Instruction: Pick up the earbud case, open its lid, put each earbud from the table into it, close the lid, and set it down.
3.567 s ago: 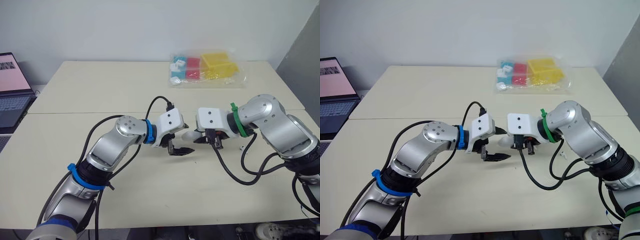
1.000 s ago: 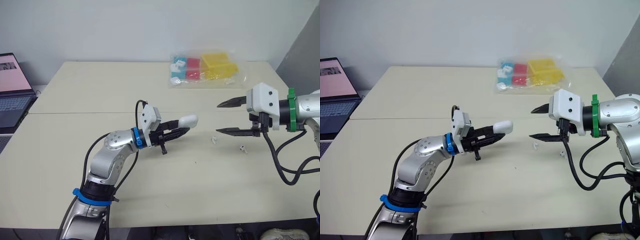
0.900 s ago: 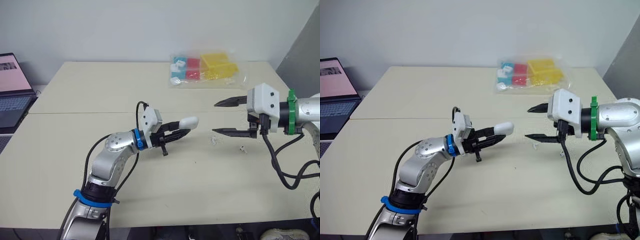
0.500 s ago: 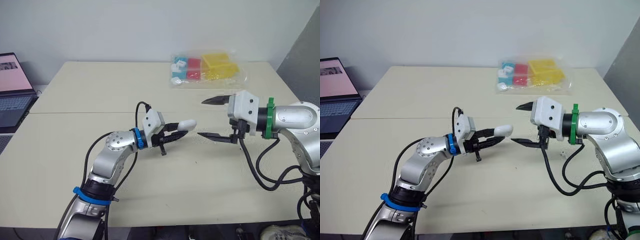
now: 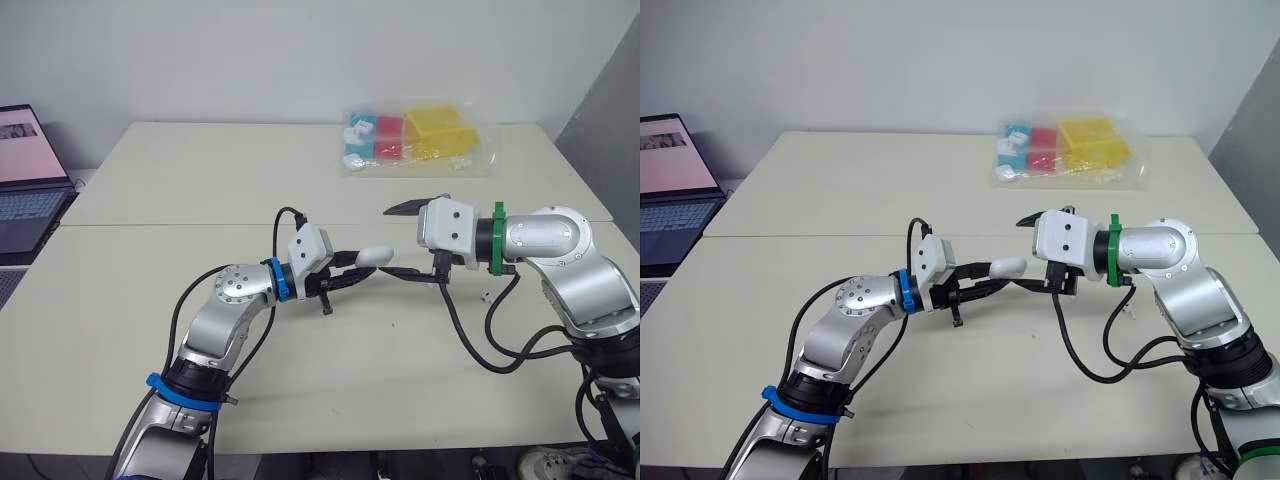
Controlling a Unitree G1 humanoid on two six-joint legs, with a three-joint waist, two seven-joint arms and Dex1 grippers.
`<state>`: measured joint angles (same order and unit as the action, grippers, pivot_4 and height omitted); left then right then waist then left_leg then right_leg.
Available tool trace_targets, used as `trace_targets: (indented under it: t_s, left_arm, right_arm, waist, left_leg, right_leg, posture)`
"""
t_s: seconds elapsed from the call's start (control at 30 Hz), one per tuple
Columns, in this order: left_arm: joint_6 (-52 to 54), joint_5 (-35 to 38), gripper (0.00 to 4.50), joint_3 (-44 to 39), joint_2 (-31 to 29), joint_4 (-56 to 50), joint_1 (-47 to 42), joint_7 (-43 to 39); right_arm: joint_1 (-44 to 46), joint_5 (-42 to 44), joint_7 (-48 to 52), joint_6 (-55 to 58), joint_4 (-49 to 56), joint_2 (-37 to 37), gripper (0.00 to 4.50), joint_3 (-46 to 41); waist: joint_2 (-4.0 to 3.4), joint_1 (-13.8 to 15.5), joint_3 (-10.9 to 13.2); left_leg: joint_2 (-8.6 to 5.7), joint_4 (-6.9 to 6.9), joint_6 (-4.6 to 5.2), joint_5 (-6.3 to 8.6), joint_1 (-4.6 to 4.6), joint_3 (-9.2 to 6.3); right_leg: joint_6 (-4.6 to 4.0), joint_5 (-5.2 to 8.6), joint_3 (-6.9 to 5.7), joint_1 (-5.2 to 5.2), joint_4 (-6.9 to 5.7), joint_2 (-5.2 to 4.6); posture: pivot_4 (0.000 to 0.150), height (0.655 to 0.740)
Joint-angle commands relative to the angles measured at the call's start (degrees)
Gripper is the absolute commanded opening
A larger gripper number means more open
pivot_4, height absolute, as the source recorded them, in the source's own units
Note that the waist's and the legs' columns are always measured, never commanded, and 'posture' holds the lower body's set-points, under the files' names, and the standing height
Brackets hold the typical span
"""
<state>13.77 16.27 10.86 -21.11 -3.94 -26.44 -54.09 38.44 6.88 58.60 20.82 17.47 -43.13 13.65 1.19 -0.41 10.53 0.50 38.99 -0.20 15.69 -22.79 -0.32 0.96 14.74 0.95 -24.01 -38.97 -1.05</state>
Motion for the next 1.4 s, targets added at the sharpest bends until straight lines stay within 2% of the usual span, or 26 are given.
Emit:
trace_targets:
  t_s: [0.03, 0.4, 1.13, 1.4]
  left_arm:
    - [-1.4, 0.2, 0.8, -0.2, 0.0, -1.2, -0.6, -0.2]
    - [-2.4, -0.4, 0.8, 0.8, -1.0, -1.8, 0.1, -1.8]
    - [-0.2, -0.2, 0.8, 1.1, -2.0, -3.1, -1.2, -2.0]
    - [2.5, 3.9, 0.8, -1.3, 0.0, -4.0, -0.4, -0.5]
  right_arm:
    - [1.8, -0.7, -0.2, -1.3, 0.1, 0.2, 4.5, -0.9]
    - [2.3, -1.5, 0.1, -2.2, -1.5, 0.2, 4.5, -1.8]
    - [3.9, 2.2, 0.1, 2.3, 0.1, 0.5, 4.5, -3.5]
    - [4.9, 6.6, 2.7, 5.8, 0.3, -2.8, 4.5, -7.5]
  waist:
    - [0.0, 0.0, 0.0]
    - [0.0, 0.0, 0.0]
    - [0.0, 0.0, 0.0]
    - [0.0, 0.1, 0.0]
  left_leg:
    - [0.0, 0.0, 0.0, 0.0, 0.0, 0.0]
    - [0.0, 0.0, 0.0, 0.0, 0.0, -0.01]
    - [0.0, 0.0, 0.0, 0.0, -0.01, -0.02]
    - [0.0, 0.0, 0.0, 0.0, -0.02, -0.02]
  right_leg:
    - [0.0, 0.0, 0.0, 0.0, 0.0, 0.0]
    - [0.0, 0.0, 0.0, 0.0, 0.0, 0.0]
    - [0.0, 0.0, 0.0, 0.0, 0.0, 0.0]
    - [0.0, 0.0, -0.01, 0.0, 0.02, -0.02]
  posture:
    - [0.15, 0.74]
    - [0.15, 0.74]
    - [0.15, 0.74]
    - [0.15, 0.74]
